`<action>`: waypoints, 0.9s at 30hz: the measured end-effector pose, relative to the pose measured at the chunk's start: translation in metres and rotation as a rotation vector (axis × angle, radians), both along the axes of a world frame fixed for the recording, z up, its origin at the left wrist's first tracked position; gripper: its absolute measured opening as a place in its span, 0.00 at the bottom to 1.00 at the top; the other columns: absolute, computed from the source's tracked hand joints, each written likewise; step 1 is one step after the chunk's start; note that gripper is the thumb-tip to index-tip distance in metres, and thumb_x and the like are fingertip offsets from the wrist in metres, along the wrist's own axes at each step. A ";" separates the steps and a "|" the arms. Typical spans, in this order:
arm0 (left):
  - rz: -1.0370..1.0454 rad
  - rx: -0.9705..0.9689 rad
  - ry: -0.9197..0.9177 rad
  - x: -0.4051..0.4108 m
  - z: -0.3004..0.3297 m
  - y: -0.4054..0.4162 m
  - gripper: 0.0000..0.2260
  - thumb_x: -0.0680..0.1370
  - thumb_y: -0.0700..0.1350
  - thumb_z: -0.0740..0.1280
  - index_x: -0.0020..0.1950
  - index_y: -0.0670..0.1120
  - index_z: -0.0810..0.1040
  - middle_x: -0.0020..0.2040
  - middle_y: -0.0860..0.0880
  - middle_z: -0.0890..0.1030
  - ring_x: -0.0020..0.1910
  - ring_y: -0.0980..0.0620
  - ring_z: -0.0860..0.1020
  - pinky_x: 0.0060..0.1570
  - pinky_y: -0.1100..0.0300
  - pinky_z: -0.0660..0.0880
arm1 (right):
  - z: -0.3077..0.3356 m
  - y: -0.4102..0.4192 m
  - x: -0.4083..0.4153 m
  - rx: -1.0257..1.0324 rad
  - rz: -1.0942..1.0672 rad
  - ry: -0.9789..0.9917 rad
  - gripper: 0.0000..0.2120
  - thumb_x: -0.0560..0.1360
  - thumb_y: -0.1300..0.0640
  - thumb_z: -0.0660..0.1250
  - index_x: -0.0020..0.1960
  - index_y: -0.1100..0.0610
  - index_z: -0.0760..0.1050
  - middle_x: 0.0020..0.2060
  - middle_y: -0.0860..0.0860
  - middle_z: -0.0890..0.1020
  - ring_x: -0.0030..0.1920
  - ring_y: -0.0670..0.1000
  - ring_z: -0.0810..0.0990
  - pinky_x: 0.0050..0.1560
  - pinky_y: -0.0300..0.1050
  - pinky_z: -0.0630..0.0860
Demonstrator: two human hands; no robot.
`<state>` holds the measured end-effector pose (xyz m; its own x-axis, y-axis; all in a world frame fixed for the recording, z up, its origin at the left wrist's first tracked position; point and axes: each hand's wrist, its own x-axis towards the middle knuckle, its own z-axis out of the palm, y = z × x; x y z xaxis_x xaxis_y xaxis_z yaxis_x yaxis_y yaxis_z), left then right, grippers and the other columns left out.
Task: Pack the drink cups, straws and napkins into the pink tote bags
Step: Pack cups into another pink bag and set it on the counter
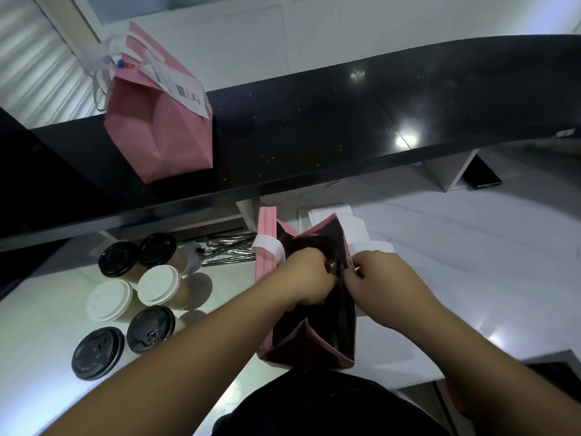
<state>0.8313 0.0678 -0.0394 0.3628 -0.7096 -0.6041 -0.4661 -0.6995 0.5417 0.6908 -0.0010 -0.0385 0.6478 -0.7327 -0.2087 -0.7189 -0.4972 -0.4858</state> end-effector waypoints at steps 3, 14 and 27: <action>-0.032 -0.072 -0.051 0.005 0.019 0.011 0.09 0.80 0.41 0.66 0.55 0.43 0.85 0.46 0.42 0.87 0.48 0.41 0.86 0.52 0.44 0.84 | 0.001 -0.001 0.000 -0.012 0.005 0.009 0.16 0.78 0.51 0.62 0.36 0.60 0.74 0.27 0.53 0.78 0.30 0.55 0.77 0.28 0.46 0.68; 0.234 -0.516 -0.279 0.047 0.065 0.121 0.05 0.77 0.49 0.74 0.48 0.61 0.83 0.46 0.65 0.84 0.46 0.63 0.82 0.37 0.72 0.76 | 0.016 -0.006 0.012 -0.232 0.111 -0.084 0.13 0.77 0.42 0.66 0.57 0.47 0.71 0.39 0.43 0.79 0.37 0.48 0.78 0.33 0.44 0.75; 0.144 -0.155 -0.564 0.014 0.010 0.108 0.29 0.70 0.61 0.75 0.63 0.52 0.65 0.59 0.51 0.72 0.52 0.45 0.79 0.41 0.54 0.70 | 0.021 -0.026 0.078 -0.486 0.424 0.069 0.14 0.76 0.54 0.65 0.61 0.50 0.77 0.58 0.50 0.80 0.59 0.56 0.75 0.58 0.52 0.74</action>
<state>0.8455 0.1760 -0.0296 0.6960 -0.6940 -0.1842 -0.6176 -0.7095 0.3393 0.7691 -0.0268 -0.0175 0.8986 -0.4376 0.0308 -0.4333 -0.8964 -0.0933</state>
